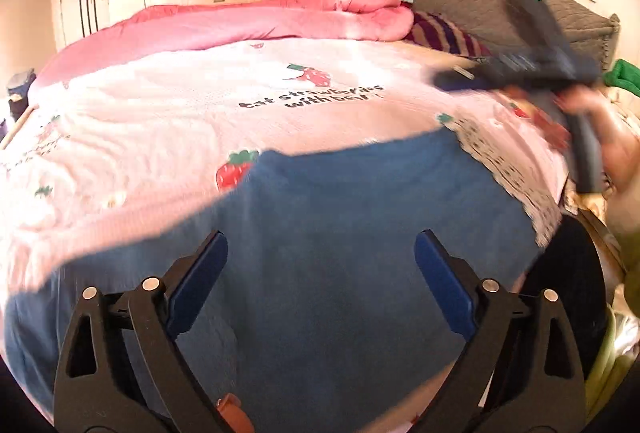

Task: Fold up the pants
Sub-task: 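Grasp the lace hem with the right gripper while the left gripper grasps the denim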

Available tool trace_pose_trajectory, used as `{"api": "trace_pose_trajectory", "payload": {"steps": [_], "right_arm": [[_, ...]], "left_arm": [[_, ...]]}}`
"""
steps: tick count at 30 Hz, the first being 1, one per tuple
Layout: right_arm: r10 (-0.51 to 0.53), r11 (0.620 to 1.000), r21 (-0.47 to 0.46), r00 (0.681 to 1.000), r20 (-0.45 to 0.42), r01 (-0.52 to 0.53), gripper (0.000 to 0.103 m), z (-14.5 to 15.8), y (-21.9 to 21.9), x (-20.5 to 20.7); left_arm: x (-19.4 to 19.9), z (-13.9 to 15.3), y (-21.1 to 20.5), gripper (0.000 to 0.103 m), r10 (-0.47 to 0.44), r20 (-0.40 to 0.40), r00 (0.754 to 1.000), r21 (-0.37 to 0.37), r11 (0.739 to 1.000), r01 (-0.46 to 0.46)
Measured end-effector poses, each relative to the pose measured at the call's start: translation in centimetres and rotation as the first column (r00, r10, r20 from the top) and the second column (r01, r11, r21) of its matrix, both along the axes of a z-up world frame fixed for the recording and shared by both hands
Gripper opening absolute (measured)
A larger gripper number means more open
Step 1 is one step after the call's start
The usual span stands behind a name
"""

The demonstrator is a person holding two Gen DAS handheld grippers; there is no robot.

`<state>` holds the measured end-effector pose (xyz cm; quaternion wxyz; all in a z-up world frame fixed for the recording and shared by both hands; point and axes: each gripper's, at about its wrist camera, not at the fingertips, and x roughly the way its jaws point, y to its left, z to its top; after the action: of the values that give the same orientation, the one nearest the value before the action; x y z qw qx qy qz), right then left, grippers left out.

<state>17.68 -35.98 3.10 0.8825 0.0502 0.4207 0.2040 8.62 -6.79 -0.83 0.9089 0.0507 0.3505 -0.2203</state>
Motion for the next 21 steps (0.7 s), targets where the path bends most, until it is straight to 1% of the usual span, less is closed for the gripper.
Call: {"api": "trace_pose_trajectory", "payload": {"steps": [1,4,6,7,9,10,12,13,14,15,16,17,19,21], "right_arm": [[-0.033,0.999,0.004,0.999,-0.013,0.033,0.063,-0.5,-1.6,-0.3],[-0.115,0.993,0.001,0.991,-0.068,0.115,0.063,-2.1,-4.3,-0.6],[-0.135,0.990,0.013,0.986,-0.095,0.137,0.063,-3.3,-5.6,-0.7],[-0.137,0.990,0.025,0.985,-0.107,0.140,0.063,-3.7,-6.0,-0.7],[-0.133,0.989,0.045,0.983,-0.123,0.140,0.063,-4.1,-6.1,-0.6],[-0.129,0.988,0.063,0.983,-0.130,0.138,0.063,-4.5,-6.2,-0.4],[-0.117,0.987,0.091,0.984,-0.136,0.130,0.062,-4.7,-6.1,0.0],[-0.111,0.987,0.102,0.984,-0.137,0.125,0.057,-4.7,-6.0,0.1],[-0.088,0.988,0.115,0.987,-0.136,0.104,0.028,-4.9,-5.7,0.3],[-0.079,0.991,0.096,0.989,-0.127,0.091,0.016,-4.9,-5.3,0.4],[-0.078,0.994,0.070,0.991,-0.110,0.086,0.016,-4.8,-5.1,0.2],[-0.082,0.993,0.072,0.992,-0.100,0.090,0.016,-4.8,-5.2,0.1],[-0.109,0.990,0.076,0.990,-0.094,0.117,0.015,-5.0,-5.8,0.1],[-0.120,0.989,0.069,0.987,-0.104,0.128,0.016,-5.7,-6.0,0.3]], "left_arm": [[1.0,0.0,-0.2,0.088,0.005,-0.013,1.000,0.001,1.000,-0.005],[6.5,-0.6,-0.4,0.087,0.054,-0.086,0.995,0.036,0.998,-0.051],[9.2,-1.3,-0.6,0.056,0.069,-0.159,0.985,0.034,0.997,-0.065],[10.4,-1.8,-0.5,0.056,0.089,-0.182,0.979,0.055,0.995,-0.080],[11.6,-2.6,-0.5,0.056,0.095,-0.197,0.976,0.087,0.993,-0.079],[12.0,-3.1,-0.7,0.056,0.088,-0.216,0.972,0.088,0.994,-0.070],[12.7,-3.8,-0.8,0.054,0.072,-0.252,0.965,0.060,0.996,-0.058],[12.9,-3.9,-1.0,0.043,0.069,-0.261,0.963,0.050,0.997,-0.058],[13.1,-4.1,-1.1,0.024,0.063,-0.263,0.963,0.044,0.998,-0.053],[13.3,-4.0,-1.1,0.015,0.063,-0.251,0.966,0.047,0.998,-0.053],[13.4,-4.0,-1.3,0.011,0.069,-0.239,0.969,0.053,0.997,-0.058],[13.6,-3.9,-1.2,0.009,0.077,-0.226,0.971,0.055,0.996,-0.066],[14.1,-3.9,-1.1,0.008,0.092,-0.209,0.974,0.059,0.995,-0.081],[14.4,-4.2,-1.4,0.007,0.103,-0.192,0.976,0.087,0.992,-0.088]]}}
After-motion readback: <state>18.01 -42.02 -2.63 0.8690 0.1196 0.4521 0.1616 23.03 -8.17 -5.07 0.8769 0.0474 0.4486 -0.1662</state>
